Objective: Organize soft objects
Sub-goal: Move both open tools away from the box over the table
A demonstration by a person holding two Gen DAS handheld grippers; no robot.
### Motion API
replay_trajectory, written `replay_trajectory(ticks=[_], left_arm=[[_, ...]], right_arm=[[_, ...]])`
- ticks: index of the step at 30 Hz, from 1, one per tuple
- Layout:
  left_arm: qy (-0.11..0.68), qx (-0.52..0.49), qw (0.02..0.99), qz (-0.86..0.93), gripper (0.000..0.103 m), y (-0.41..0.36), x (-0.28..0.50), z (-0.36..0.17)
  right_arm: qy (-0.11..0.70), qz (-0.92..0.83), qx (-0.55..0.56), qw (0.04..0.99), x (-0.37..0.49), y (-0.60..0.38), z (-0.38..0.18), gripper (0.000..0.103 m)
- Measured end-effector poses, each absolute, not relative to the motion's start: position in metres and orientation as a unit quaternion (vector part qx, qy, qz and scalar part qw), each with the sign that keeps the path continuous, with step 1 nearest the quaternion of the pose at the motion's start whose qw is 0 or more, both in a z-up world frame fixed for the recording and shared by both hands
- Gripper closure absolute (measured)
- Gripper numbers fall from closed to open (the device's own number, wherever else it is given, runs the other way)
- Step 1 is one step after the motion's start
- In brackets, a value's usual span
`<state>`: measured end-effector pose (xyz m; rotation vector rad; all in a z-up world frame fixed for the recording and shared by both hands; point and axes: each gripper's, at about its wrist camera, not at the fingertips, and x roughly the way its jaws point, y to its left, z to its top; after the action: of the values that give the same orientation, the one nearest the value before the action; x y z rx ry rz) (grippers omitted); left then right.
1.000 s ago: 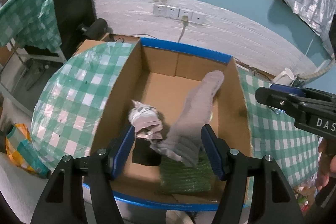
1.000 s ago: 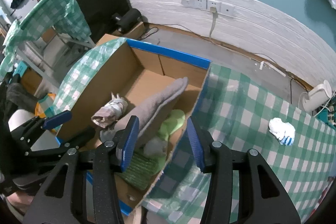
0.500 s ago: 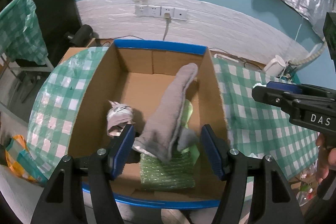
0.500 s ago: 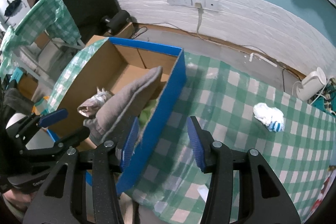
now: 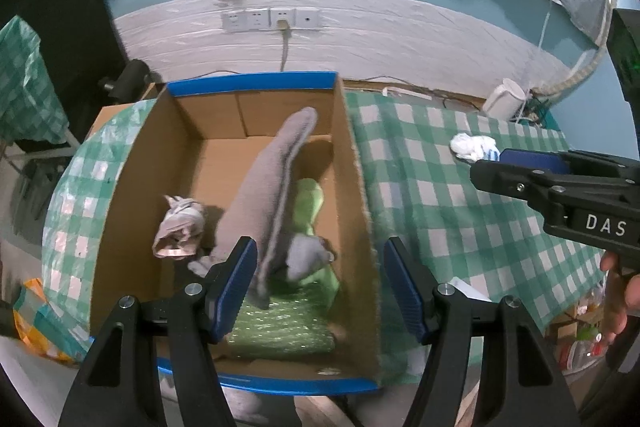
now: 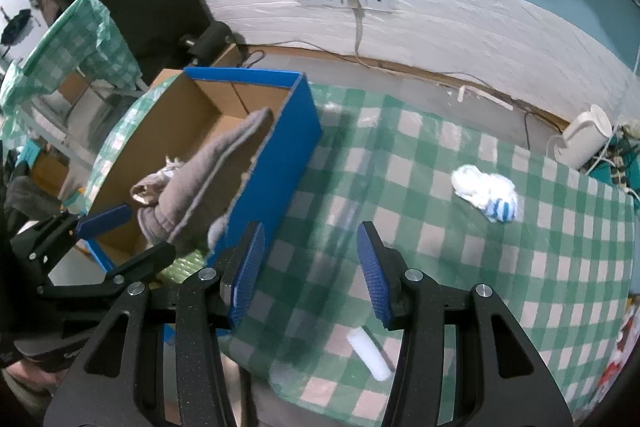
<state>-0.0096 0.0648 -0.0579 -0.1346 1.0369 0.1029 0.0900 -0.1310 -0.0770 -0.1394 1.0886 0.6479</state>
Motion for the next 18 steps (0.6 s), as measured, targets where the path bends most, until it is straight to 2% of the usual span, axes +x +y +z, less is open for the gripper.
replay_trajectory(ticks=[18], left_arm=[[0.511, -0.032, 0.859, -0.005, 0.036, 0.002, -0.008, -0.062]], right_arm=[[0.525, 0.274, -0.050, 0.804, 0.089, -0.186, -0.096, 0.055]])
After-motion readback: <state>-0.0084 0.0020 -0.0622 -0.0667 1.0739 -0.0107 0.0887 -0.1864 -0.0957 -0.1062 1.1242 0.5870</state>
